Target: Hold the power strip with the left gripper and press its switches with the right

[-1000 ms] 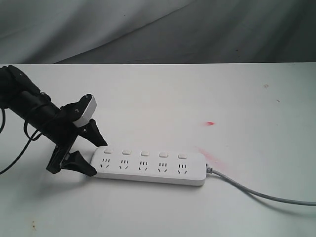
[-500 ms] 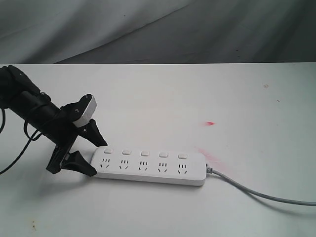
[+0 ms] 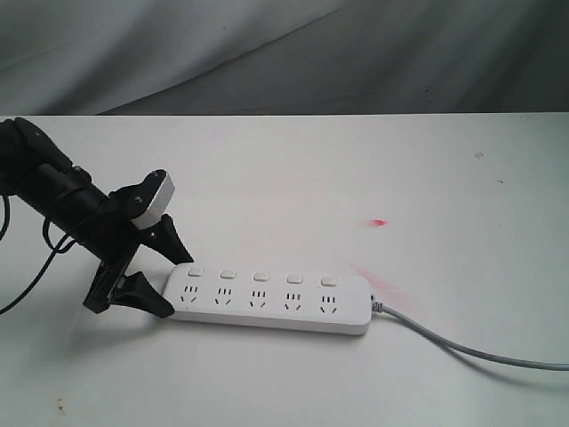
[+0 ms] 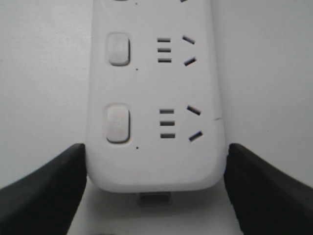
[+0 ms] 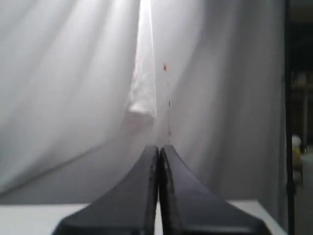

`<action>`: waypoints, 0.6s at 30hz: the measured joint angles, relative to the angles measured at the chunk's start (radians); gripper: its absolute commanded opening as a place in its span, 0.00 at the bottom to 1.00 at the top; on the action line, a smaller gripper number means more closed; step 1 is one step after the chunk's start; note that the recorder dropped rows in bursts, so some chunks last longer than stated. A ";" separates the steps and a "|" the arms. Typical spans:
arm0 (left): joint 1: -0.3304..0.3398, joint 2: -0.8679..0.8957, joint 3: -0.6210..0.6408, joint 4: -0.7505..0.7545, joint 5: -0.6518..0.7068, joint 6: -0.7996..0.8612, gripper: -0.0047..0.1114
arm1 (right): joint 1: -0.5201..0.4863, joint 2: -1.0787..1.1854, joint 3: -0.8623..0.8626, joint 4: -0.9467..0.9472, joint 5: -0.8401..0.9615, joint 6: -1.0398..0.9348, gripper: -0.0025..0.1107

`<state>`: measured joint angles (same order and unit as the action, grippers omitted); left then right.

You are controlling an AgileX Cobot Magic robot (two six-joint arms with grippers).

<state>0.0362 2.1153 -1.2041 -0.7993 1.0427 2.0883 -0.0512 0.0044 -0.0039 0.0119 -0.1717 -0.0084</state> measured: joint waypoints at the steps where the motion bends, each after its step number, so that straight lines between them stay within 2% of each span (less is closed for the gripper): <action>1: 0.000 0.000 0.000 0.000 0.000 0.000 0.06 | 0.000 0.000 0.000 0.000 -0.047 0.000 0.02; 8: 0.000 0.000 0.000 0.000 0.000 0.000 0.06 | 0.000 0.000 0.000 0.007 -0.259 0.045 0.02; 12: 0.000 0.000 0.000 0.000 0.000 0.000 0.06 | 0.000 0.000 0.000 0.084 -0.398 0.296 0.02; 14: 0.000 0.000 0.000 0.000 0.000 0.000 0.06 | 0.000 0.000 -0.010 0.124 -0.383 0.368 0.02; 18: 0.000 0.000 0.000 0.000 0.000 0.000 0.06 | 0.000 0.000 -0.117 0.148 -0.167 0.385 0.02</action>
<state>0.0362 2.1153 -1.2041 -0.7993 1.0427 2.0883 -0.0512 0.0044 -0.1210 0.1596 -0.3388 0.3770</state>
